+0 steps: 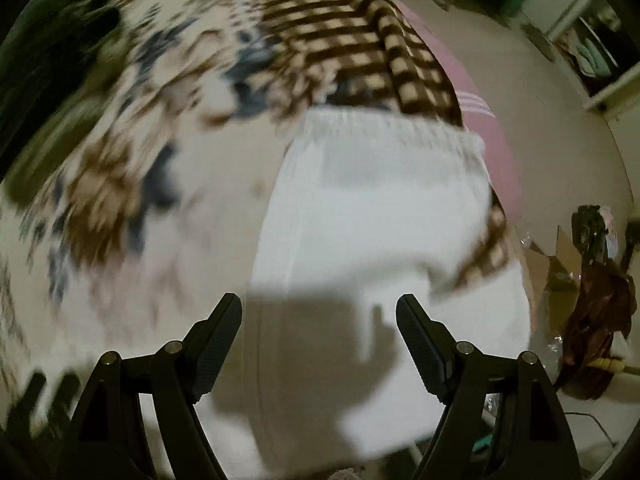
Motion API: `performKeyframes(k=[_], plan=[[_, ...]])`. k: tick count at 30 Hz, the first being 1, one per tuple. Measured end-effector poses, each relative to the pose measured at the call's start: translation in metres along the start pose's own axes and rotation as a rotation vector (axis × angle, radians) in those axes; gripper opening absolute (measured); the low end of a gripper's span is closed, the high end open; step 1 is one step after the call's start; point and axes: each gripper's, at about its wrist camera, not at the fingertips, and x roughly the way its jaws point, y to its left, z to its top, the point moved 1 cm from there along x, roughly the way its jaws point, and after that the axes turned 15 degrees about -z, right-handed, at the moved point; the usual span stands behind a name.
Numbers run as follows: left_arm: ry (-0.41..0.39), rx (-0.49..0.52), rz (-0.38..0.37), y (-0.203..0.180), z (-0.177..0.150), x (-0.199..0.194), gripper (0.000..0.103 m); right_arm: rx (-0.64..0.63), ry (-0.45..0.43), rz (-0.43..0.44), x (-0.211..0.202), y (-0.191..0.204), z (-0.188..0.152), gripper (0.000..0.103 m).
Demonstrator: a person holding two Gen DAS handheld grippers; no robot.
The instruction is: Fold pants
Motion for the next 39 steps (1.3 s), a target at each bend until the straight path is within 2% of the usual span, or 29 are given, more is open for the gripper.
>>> performKeyframes(k=[4, 5, 6, 7, 8, 9, 11, 17, 19, 23, 24, 25, 26, 29, 31, 33, 34, 39], plan=[[0.024, 0.017, -0.001, -0.006, 0.001, 0.007, 0.077, -0.026, 0.011, -0.053, 0.024, 0.019, 0.017, 0.081], [0.031, 0.016, -0.006, -0.007, -0.001, 0.007, 0.077, -0.037, 0.006, -0.077, 0.025, 0.019, 0.015, 0.071], [0.039, 0.015, -0.017, -0.008, -0.003, 0.006, 0.077, -0.034, -0.006, -0.101, 0.023, 0.013, 0.010, 0.048], [0.049, 0.013, -0.028, -0.009, -0.007, 0.005, 0.077, -0.020, -0.009, -0.104, 0.021, 0.007, 0.004, 0.036], [0.058, 0.012, -0.038, -0.012, -0.010, 0.003, 0.077, 0.020, -0.012, -0.091, 0.016, -0.008, -0.006, 0.019], [0.064, 0.011, -0.048, -0.015, -0.013, 0.001, 0.077, 0.071, -0.015, -0.081, 0.010, -0.025, -0.017, 0.009], [0.073, 0.015, -0.071, -0.021, -0.023, -0.005, 0.077, 0.152, -0.017, -0.076, 0.000, -0.060, -0.039, 0.007], [0.106, 0.033, -0.125, -0.047, -0.046, -0.010, 0.077, 0.473, 0.081, -0.037, 0.001, -0.183, -0.133, 0.006], [0.112, 0.041, -0.129, -0.057, -0.051, -0.008, 0.077, 0.538, 0.104, -0.027, 0.011, -0.208, -0.154, 0.005], [0.128, 0.051, -0.128, -0.071, -0.058, 0.001, 0.077, 0.596, 0.193, 0.021, 0.059, -0.227, -0.178, 0.008], [0.130, 0.050, -0.127, -0.072, -0.060, 0.002, 0.077, 0.577, 0.235, 0.015, 0.073, -0.227, -0.180, 0.018], [0.130, 0.048, -0.125, -0.073, -0.061, 0.002, 0.077, 0.566, 0.286, -0.002, 0.086, -0.227, -0.179, 0.023], [0.128, 0.042, -0.125, -0.072, -0.062, 0.000, 0.077, 0.589, 0.299, 0.017, 0.091, -0.229, -0.177, 0.030], [0.121, 0.017, -0.122, -0.062, -0.070, -0.008, 0.077, 0.629, 0.280, 0.083, 0.079, -0.230, -0.176, 0.036], [0.119, -0.015, -0.117, -0.048, -0.079, -0.014, 0.077, 0.640, 0.274, 0.203, 0.072, -0.224, -0.178, 0.037], [0.136, -0.047, -0.095, -0.030, -0.093, -0.014, 0.077, 0.627, 0.307, 0.320, 0.068, -0.208, -0.184, 0.037], [0.152, -0.070, -0.087, -0.021, -0.101, -0.013, 0.077, 0.620, 0.321, 0.350, 0.067, -0.198, -0.186, 0.037], [0.208, -0.208, -0.095, 0.015, -0.138, 0.000, 0.077, 0.601, 0.401, 0.364, 0.087, -0.158, -0.195, 0.037]])
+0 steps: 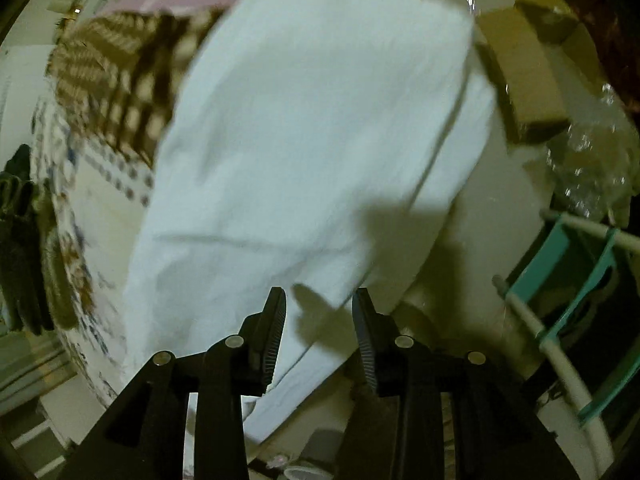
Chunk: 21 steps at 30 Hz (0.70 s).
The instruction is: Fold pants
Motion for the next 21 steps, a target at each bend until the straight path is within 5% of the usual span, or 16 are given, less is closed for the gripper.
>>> performKeyframes(k=[3, 5, 6, 8, 9, 14, 21], plan=[[0.031, -0.030, -0.024, 0.012, -0.008, 0.025, 0.070, -0.009, -0.034, -0.064, 0.010, 0.011, -0.007, 0.037], [0.050, -0.041, -0.036, 0.016, -0.008, 0.040, 0.051, -0.013, -0.071, -0.086, 0.007, 0.015, -0.010, 0.028], [0.056, -0.039, -0.036, 0.018, -0.009, 0.047, 0.044, -0.029, -0.109, -0.116, 0.002, 0.018, -0.014, 0.013], [0.007, -0.001, -0.012, 0.017, -0.009, 0.050, 0.005, -0.059, -0.154, -0.129, -0.005, 0.022, -0.016, 0.005], [-0.016, 0.028, -0.009, 0.017, -0.010, 0.049, 0.000, -0.077, -0.172, -0.139, -0.008, 0.026, -0.015, 0.003], [-0.057, 0.071, -0.063, 0.020, -0.026, 0.031, 0.000, -0.137, -0.222, -0.161, -0.033, 0.028, -0.022, 0.002], [-0.030, 0.000, -0.122, 0.024, -0.060, 0.016, 0.000, -0.176, -0.219, -0.195, -0.056, 0.016, -0.037, 0.002]])
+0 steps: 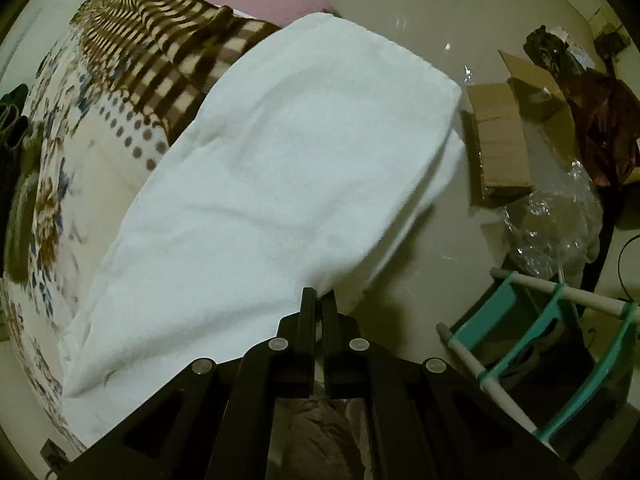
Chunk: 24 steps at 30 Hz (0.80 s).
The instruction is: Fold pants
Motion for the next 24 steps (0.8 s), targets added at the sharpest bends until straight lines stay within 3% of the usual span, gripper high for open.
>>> performKeyframes(k=[4, 7, 8, 10, 14, 18, 19, 20, 21, 24], plan=[[-0.019, -0.186, -0.125, 0.020, 0.002, 0.002, 0.005, -0.050, 0.074, -0.016, 0.035, 0.000, 0.010, 0.003], [-0.047, -0.334, -0.199, 0.042, -0.001, 0.005, 0.025, -0.042, 0.148, 0.102, 0.042, 0.005, 0.013, 0.024], [-0.060, -0.368, -0.215, 0.049, -0.003, 0.007, 0.025, -0.038, 0.163, 0.134, 0.041, 0.007, 0.009, 0.037], [-0.076, -0.407, -0.226, 0.058, -0.007, 0.012, 0.025, -0.043, 0.212, 0.181, 0.042, 0.013, -0.001, 0.038], [-0.084, -0.516, -0.255, 0.085, 0.003, 0.017, 0.025, -0.035, 0.320, 0.284, 0.059, 0.032, -0.031, 0.038], [-0.095, -0.638, -0.295, 0.105, 0.003, 0.020, 0.018, 0.003, 0.313, 0.302, 0.070, 0.048, -0.041, 0.036], [-0.097, -0.649, -0.281, 0.106, 0.001, 0.019, 0.007, -0.001, 0.286, 0.279, 0.072, 0.048, -0.041, 0.031], [-0.102, -0.647, -0.267, 0.104, 0.001, 0.015, 0.001, -0.010, 0.254, 0.223, 0.071, 0.049, -0.043, 0.011], [-0.118, -0.631, -0.262, 0.103, 0.001, 0.010, 0.001, -0.011, 0.231, 0.200, 0.069, 0.049, -0.048, 0.005], [-0.165, -0.565, -0.233, 0.100, 0.005, -0.005, 0.000, -0.050, 0.180, 0.166, 0.056, 0.050, -0.054, 0.002]])
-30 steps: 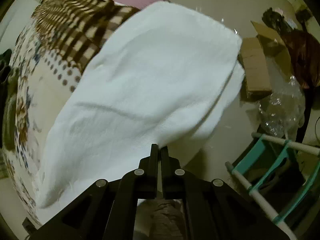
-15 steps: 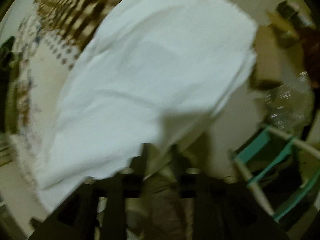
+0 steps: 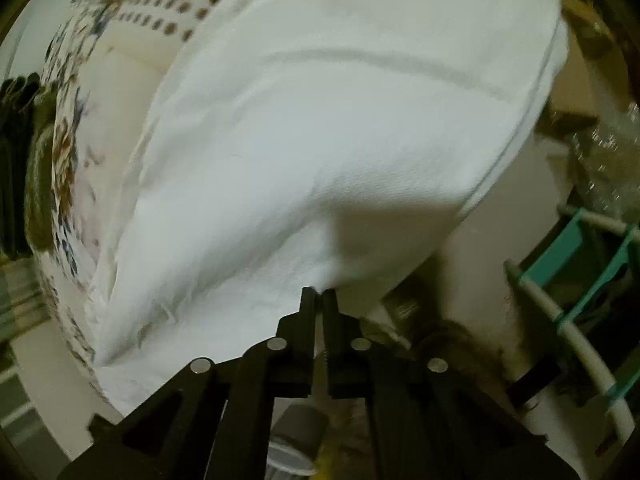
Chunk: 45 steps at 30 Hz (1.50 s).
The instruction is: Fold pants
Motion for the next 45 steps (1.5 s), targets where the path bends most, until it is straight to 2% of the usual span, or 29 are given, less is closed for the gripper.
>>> performKeyframes(k=[6, 9, 10, 12, 13, 14, 15, 16, 17, 20, 23, 27, 28, 29, 30, 31, 33, 34, 37, 42, 45], plan=[[0.006, 0.026, 0.038, 0.012, 0.003, -0.022, 0.000, -0.082, -0.027, -0.066, -0.023, 0.003, -0.013, 0.001], [0.023, 0.012, 0.032, 0.020, 0.001, -0.029, 0.000, -0.070, -0.040, -0.155, -0.020, -0.016, -0.006, 0.000], [0.011, 0.001, 0.025, 0.024, 0.003, -0.034, 0.001, -0.060, -0.012, -0.128, -0.017, -0.024, -0.003, 0.000], [-0.015, -0.018, 0.052, 0.030, 0.010, -0.044, 0.007, -0.031, 0.095, 0.006, -0.008, -0.029, 0.002, 0.001], [-0.037, -0.035, 0.045, 0.035, 0.016, -0.052, 0.019, -0.052, 0.100, 0.018, -0.009, -0.027, 0.004, 0.002], [-0.065, -0.048, 0.041, 0.039, 0.022, -0.059, 0.035, -0.096, 0.088, 0.022, -0.013, -0.019, 0.002, 0.008], [-0.081, -0.055, 0.045, 0.039, 0.025, -0.061, 0.047, -0.132, 0.086, 0.043, -0.015, -0.010, -0.003, 0.023], [-0.093, -0.062, 0.041, 0.042, 0.031, -0.065, 0.071, -0.148, 0.093, 0.062, -0.016, -0.004, -0.007, 0.031], [-0.109, -0.066, 0.032, 0.046, 0.040, -0.072, 0.080, -0.163, 0.114, 0.095, -0.014, 0.006, -0.015, 0.040], [-0.160, -0.068, 0.038, 0.059, 0.062, -0.088, 0.080, -0.179, 0.171, 0.143, -0.003, 0.035, -0.039, 0.040], [-0.213, -0.105, 0.052, 0.079, 0.088, -0.102, 0.080, -0.141, 0.209, 0.166, 0.017, 0.059, -0.062, 0.040], [-0.272, -0.144, 0.047, 0.101, 0.128, -0.112, 0.078, -0.047, 0.177, 0.171, 0.036, 0.075, -0.076, 0.040], [-0.285, -0.141, 0.045, 0.105, 0.137, -0.114, 0.072, -0.032, 0.160, 0.151, 0.038, 0.079, -0.078, 0.040], [-0.301, -0.137, 0.042, 0.109, 0.146, -0.115, 0.050, -0.012, 0.130, 0.129, 0.038, 0.080, -0.081, 0.035], [-0.303, -0.139, 0.049, 0.111, 0.150, -0.113, 0.034, -0.004, 0.099, 0.086, 0.036, 0.080, -0.084, 0.018], [-0.301, -0.149, 0.051, 0.116, 0.155, -0.113, 0.020, -0.004, 0.078, 0.068, 0.034, 0.083, -0.087, 0.015], [-0.296, -0.128, 0.040, 0.115, 0.157, -0.111, 0.015, -0.031, 0.014, 0.021, 0.023, 0.090, -0.093, 0.003], [-0.300, -0.101, 0.046, 0.111, 0.156, -0.113, 0.011, -0.050, -0.006, 0.000, 0.018, 0.092, -0.097, 0.003], [-0.296, -0.033, 0.057, 0.100, 0.151, -0.121, 0.009, -0.065, -0.030, -0.037, 0.004, 0.089, -0.108, 0.002], [-0.246, -0.066, 0.050, 0.113, 0.138, -0.135, 0.008, -0.104, -0.029, -0.100, -0.004, 0.088, -0.125, 0.002], [-0.215, -0.073, 0.062, 0.124, 0.136, -0.130, 0.009, -0.120, -0.015, -0.125, 0.002, 0.085, -0.128, 0.002]])
